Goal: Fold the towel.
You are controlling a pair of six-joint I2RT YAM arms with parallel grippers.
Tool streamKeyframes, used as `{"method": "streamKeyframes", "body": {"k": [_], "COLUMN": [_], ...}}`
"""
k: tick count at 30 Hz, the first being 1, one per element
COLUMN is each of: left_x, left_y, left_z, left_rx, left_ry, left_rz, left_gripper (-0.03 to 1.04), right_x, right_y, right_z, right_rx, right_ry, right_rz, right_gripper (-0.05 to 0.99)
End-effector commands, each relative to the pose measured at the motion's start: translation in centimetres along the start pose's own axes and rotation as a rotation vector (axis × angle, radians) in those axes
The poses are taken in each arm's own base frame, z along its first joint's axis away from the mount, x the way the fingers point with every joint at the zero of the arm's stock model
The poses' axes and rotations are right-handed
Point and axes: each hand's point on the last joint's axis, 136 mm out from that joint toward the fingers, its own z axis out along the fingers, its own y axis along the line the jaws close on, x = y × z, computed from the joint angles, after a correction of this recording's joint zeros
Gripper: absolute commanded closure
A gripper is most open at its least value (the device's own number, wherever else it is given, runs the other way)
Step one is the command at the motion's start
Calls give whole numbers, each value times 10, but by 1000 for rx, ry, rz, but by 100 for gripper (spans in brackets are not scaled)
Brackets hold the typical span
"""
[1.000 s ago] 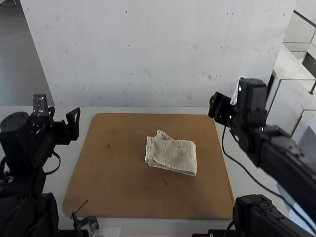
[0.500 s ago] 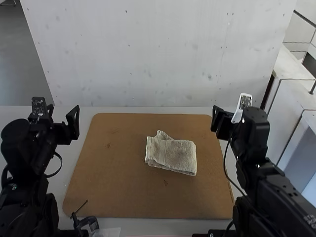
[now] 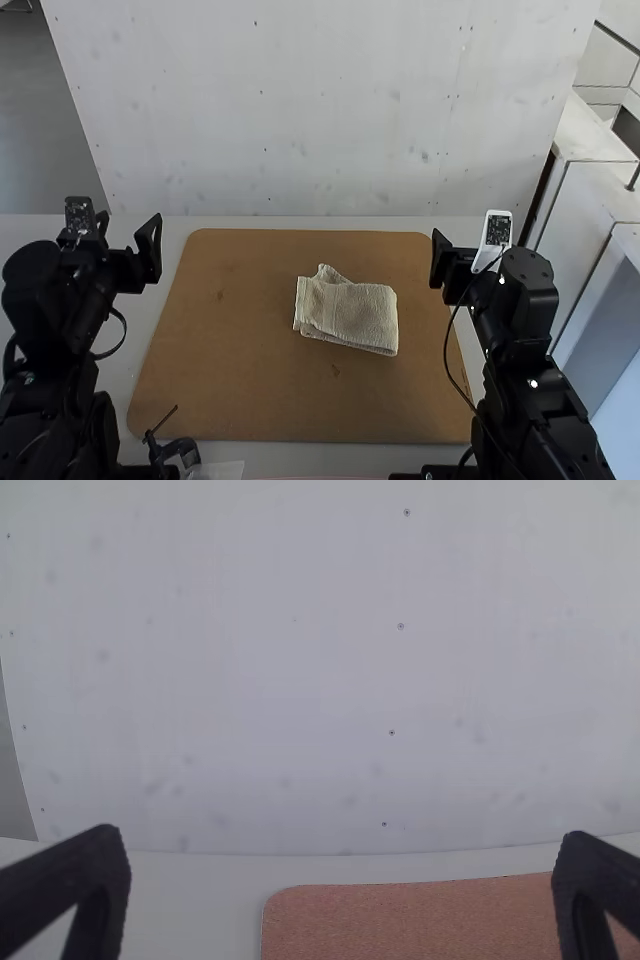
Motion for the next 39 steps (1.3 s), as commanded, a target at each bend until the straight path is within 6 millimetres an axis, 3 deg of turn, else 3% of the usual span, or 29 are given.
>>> {"method": "streamKeyframes", "body": {"k": [1,7,39], "left_x": [12,12,12], "left_y": [1,1,1], "left_z": [1,1,1], "left_rx": [-6,-6,-8], "left_ry": [20,20,24], "left_rz": [0,0,-22], "left_gripper": [7,3,3], "right_x": [6,6,6], "right_y": [-1,-1,-1], "right_z": [1,1,1], "right_rx": [4,6,4], "right_ry": [12,12,12], "right_rz": [-20,-20,-20], "right_gripper": [2,-3,-3]}}
